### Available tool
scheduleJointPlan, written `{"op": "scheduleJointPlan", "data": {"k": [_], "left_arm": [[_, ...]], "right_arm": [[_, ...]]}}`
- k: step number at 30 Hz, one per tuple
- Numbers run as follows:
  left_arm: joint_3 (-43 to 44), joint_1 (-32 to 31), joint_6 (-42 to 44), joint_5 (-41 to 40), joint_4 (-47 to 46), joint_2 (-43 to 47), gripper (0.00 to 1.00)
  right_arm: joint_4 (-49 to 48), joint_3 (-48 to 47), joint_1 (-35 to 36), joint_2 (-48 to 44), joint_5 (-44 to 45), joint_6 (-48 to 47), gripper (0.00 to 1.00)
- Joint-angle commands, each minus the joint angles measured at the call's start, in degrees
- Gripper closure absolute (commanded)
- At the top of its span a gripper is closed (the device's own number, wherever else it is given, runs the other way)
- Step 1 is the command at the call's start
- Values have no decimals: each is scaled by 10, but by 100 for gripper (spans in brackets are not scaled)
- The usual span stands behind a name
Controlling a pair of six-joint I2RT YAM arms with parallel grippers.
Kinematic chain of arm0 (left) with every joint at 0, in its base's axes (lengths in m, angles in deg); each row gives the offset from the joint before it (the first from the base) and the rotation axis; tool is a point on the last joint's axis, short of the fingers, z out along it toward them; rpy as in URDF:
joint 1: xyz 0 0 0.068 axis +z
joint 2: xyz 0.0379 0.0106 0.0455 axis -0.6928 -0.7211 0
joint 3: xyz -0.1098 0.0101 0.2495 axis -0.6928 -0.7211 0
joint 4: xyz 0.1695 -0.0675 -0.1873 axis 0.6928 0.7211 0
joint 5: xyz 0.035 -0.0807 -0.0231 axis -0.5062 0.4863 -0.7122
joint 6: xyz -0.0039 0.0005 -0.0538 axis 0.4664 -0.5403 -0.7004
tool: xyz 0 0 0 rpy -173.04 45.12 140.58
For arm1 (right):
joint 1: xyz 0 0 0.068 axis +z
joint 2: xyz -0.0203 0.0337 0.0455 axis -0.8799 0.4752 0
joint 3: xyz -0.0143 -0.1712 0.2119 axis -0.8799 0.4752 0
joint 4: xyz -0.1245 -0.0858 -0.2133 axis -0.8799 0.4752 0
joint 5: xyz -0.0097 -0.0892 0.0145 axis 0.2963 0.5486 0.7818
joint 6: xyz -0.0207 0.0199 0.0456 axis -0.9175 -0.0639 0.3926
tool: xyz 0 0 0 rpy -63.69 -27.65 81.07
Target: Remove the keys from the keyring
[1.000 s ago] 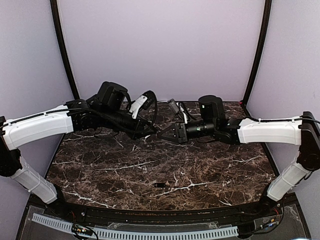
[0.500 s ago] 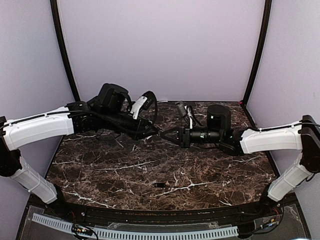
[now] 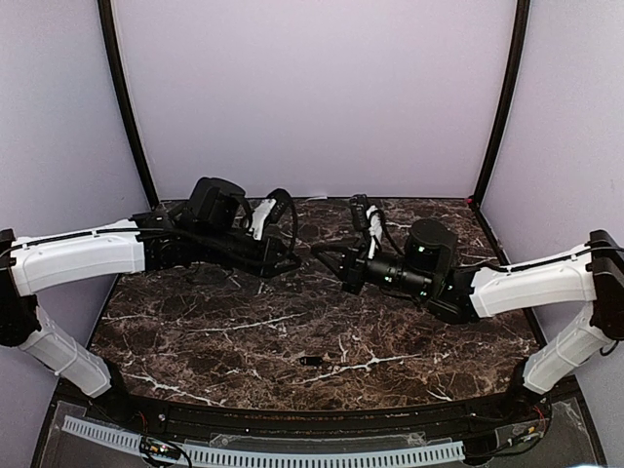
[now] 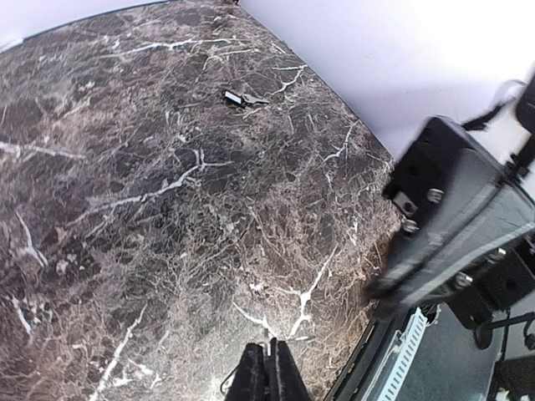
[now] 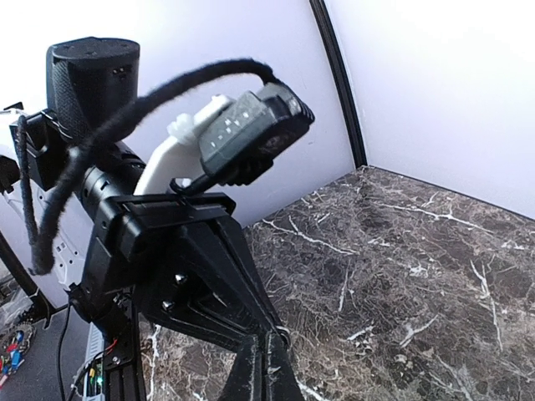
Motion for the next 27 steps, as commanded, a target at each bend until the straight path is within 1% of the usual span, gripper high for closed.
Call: {"op": "scheduleJointPlan", "data": {"k": [1,3,5,9,10,11,12,14,16,17,18,20,22,24,26,27], "left_arm": [[-29,11,-52,23,-65,36,100],[-30,12,-46,23,-72,40,100],[-32,11,-17,20,-69,43,100],[-47,10,63,-18,-56,56,100],[-53,7,93,-26,-57,60,100],[-60,2,123,-37,-59,63,100],[-65,-6,156,-50,-59,65,100],[-64,-16,201,-72,-43,61,100],[-48,-19,225,-85,-20,54,100],[-40,-20,235,-84,-10,51,100],[-35,-23,252,-82,-2,48,100],[-23,-32,277,-78,10,41,100],[-11,-37,290,-73,22,33,100],[-3,-39,300,-71,30,26,100],[1,-41,310,-69,34,21,100],[2,-43,314,-65,34,19,100]], "right_arm": [[-62,5,18,-5,60,-50,100],[-54,-4,18,1,55,-46,100],[-19,-19,16,3,43,-30,100],[110,-75,1,16,12,13,99],[139,-83,-3,19,2,23,90],[156,-85,-7,19,-10,32,75],[165,-82,-12,16,-21,42,64],[169,-65,-22,3,-45,56,48],[173,-49,-33,-12,-86,51,29],[185,-47,-39,-18,-100,41,24],[204,-50,-42,-21,-109,31,22],[262,-71,-49,-18,-117,20,23],[324,-99,-59,-7,-141,22,27],[338,-112,-64,3,-201,18,31],[348,-125,-66,14,-261,18,34],[360,-130,-66,19,-274,16,35]]}}
